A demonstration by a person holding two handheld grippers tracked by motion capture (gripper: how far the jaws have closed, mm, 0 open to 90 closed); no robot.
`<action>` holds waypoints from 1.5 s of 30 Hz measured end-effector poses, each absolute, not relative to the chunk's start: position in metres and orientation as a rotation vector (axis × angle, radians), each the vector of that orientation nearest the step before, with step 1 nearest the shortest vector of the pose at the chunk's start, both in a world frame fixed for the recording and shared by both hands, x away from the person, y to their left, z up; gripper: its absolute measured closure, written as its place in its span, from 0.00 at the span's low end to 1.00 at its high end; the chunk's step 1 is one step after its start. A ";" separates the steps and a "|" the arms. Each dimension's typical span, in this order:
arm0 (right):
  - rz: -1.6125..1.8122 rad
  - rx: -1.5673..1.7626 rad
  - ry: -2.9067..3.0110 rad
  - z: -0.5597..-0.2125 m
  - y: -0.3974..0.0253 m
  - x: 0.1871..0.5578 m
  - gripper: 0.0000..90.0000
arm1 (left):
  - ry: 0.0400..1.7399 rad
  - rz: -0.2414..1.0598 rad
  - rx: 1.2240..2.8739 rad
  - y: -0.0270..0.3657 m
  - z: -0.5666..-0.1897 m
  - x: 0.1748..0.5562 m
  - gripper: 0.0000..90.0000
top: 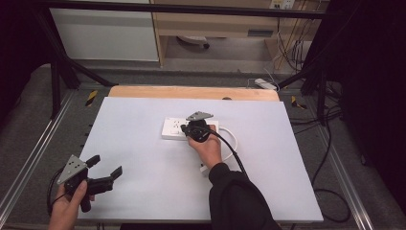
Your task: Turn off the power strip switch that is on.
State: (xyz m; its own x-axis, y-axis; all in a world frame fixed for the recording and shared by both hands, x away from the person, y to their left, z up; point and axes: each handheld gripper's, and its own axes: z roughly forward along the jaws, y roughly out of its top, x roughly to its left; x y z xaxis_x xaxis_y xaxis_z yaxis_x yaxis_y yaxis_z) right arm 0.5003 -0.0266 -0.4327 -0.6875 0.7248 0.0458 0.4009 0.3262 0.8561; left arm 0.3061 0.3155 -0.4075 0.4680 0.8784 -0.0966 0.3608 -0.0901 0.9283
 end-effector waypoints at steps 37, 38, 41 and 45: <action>1.383 1.123 2.159 -0.419 -0.034 0.503 0.42 | 1.079 0.617 1.676 0.316 -0.408 0.306 0.05; 1.382 1.126 2.157 -0.418 -0.035 0.503 0.40 | 1.079 0.617 1.675 0.316 -0.408 0.306 0.05; 1.385 1.137 2.152 -0.417 -0.036 0.503 0.32 | 1.079 0.617 1.675 0.316 -0.408 0.306 0.05; 1.377 1.161 2.140 -0.413 -0.038 0.503 0.20 | 1.079 0.617 1.676 0.316 -0.408 0.306 0.05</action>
State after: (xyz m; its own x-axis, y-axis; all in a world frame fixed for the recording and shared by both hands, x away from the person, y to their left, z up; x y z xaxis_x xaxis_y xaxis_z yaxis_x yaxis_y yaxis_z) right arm 0.5028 -0.0382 -0.4134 -0.6068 0.7827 0.1385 0.4503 0.1948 0.8714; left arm 0.3063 0.3156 -0.4077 0.4703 0.8774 -0.0948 0.3628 -0.0943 0.9271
